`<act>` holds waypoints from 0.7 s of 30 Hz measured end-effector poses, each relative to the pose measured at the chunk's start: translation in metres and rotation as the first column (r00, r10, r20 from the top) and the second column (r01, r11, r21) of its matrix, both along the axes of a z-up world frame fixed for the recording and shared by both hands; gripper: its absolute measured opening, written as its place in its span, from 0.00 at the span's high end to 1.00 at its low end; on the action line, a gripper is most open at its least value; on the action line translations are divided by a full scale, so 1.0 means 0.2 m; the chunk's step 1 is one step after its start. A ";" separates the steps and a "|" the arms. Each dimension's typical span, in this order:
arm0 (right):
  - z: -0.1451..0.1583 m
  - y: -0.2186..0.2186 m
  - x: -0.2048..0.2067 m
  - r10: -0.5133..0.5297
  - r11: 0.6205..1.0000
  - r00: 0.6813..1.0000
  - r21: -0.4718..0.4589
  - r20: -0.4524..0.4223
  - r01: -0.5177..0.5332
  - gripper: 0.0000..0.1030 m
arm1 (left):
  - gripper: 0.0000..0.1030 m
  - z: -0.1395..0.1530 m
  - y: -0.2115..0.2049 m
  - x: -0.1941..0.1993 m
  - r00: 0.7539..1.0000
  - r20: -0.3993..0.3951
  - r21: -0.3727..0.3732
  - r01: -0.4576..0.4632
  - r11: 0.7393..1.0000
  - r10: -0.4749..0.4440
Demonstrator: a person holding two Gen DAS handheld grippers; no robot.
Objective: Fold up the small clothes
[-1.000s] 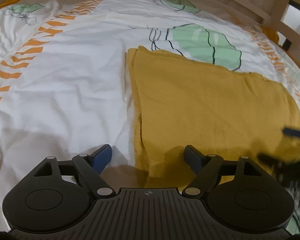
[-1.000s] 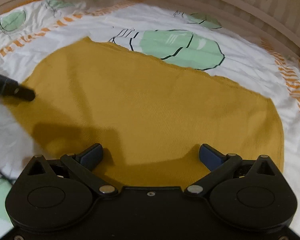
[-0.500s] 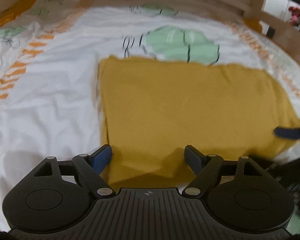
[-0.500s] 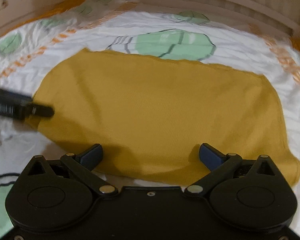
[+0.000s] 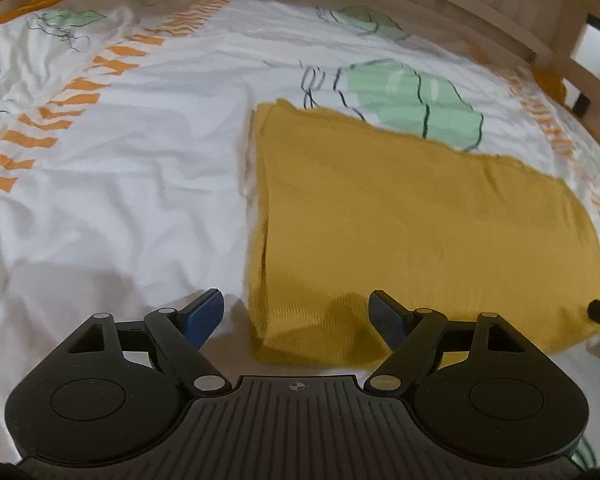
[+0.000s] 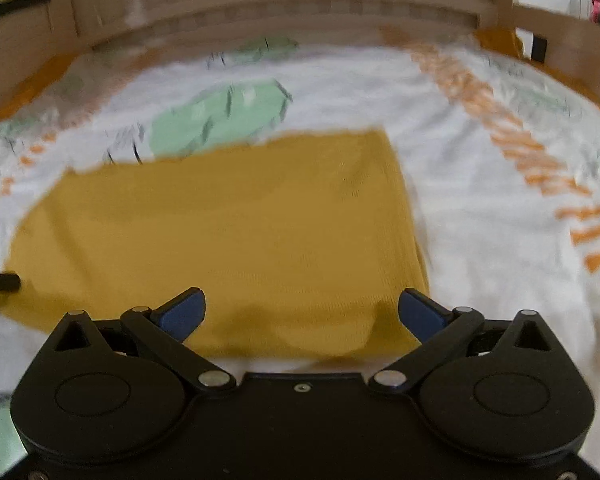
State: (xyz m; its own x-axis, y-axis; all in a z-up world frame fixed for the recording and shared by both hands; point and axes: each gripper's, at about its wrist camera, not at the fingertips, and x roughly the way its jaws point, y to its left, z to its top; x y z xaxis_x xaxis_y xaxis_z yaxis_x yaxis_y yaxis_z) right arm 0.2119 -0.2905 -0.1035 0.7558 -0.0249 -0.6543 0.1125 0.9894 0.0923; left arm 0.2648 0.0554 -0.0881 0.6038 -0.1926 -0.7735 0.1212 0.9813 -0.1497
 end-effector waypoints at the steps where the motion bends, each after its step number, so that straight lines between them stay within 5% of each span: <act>1: 0.03 0.02 0.02 0.006 1.000 1.000 -0.001 0.017 -0.006 0.00 | 0.23 0.02 0.01 0.00 1.000 0.017 0.002 -0.007 1.000 0.007; 5: 0.09 0.10 0.18 0.058 0.998 0.998 -0.020 0.037 -0.057 0.00 | 0.24 0.06 0.01 0.00 0.997 0.065 0.057 -0.037 0.998 0.033; 9: 0.10 0.22 0.41 0.129 0.987 0.991 -0.096 0.036 -0.125 0.00 | 0.24 0.05 0.02 0.03 0.998 0.033 0.056 -0.058 0.997 0.056; 16: -0.04 0.32 0.77 0.105 0.982 0.991 -0.148 -0.089 -0.117 0.01 | 0.24 0.02 0.05 0.06 0.996 -0.019 0.050 -0.084 0.995 0.085; 21: -0.14 0.35 0.80 0.113 0.961 0.985 -0.236 -0.132 -0.142 0.00 | 0.24 0.02 0.06 0.06 0.995 -0.032 0.032 -0.092 0.995 0.093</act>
